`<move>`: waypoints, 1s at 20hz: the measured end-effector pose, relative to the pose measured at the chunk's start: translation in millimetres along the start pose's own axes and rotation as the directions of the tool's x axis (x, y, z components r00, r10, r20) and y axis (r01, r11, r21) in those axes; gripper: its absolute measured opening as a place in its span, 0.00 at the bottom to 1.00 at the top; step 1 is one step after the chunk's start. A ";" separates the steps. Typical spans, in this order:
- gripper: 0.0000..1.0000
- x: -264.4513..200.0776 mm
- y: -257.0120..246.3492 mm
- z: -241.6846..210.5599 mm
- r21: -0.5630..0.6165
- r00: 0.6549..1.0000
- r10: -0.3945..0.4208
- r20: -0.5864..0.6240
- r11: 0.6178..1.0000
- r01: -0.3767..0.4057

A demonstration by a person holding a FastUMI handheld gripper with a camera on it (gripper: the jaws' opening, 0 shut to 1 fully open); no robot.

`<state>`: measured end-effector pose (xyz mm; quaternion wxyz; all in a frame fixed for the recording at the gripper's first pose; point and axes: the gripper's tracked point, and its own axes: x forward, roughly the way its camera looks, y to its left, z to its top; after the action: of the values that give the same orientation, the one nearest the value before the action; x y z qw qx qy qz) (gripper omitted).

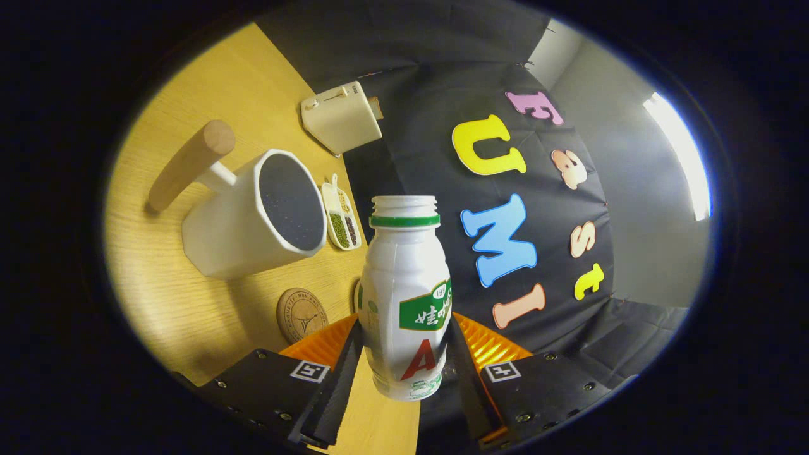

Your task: Take the bottle from table, then pour the juice into the cup, finally place the bottle on the coaster

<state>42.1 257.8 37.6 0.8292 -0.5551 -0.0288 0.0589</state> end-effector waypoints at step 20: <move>0.74 -15.6 -49.7 -108.8 0.777 0.998 0.048 0.035 0.627 -0.058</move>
<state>42.2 137.2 42.3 0.9852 -0.1436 0.0112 0.0929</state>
